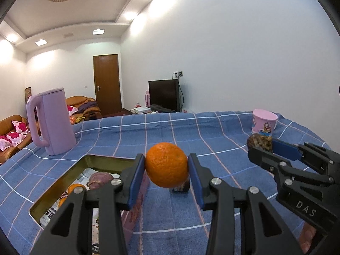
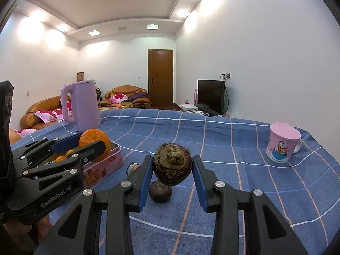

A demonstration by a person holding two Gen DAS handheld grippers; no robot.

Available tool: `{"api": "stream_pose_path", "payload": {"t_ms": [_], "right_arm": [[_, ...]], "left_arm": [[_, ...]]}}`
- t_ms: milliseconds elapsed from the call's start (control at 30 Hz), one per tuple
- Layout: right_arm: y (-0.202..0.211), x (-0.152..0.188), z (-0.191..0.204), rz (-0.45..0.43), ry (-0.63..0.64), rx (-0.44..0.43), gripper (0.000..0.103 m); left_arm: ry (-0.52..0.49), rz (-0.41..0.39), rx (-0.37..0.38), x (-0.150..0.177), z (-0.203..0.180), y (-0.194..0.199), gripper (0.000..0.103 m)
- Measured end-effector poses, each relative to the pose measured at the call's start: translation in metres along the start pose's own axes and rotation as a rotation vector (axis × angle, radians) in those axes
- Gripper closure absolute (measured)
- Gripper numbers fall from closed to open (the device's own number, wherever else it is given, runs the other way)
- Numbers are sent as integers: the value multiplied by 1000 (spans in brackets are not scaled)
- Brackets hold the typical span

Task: Organize fruits
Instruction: 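Lift the orange with the left tool while the right tool lifts the brown fruit toward the tin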

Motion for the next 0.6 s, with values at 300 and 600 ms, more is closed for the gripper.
{"api": "stream_pose_path", "payload": {"t_ms": [300, 600], "right_arm": [[2, -1, 1, -8, -3, -3, 63], [4, 0, 2, -12, -4, 1, 63]], "left_arm": [[-8, -33, -25, -1, -2, 7, 60], [5, -34, -43, -2, 2, 8, 60]]}}
Point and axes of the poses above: each gripper's, at about its wrist camera, not at the fingertips, and y roughly against the way its jaws point, z to its left, x to its underside, the point moved 3 cm from there along -y, roughly the way its jaws point, and after that the axes turned 3 degrees about -z, right-handed, at the moved point
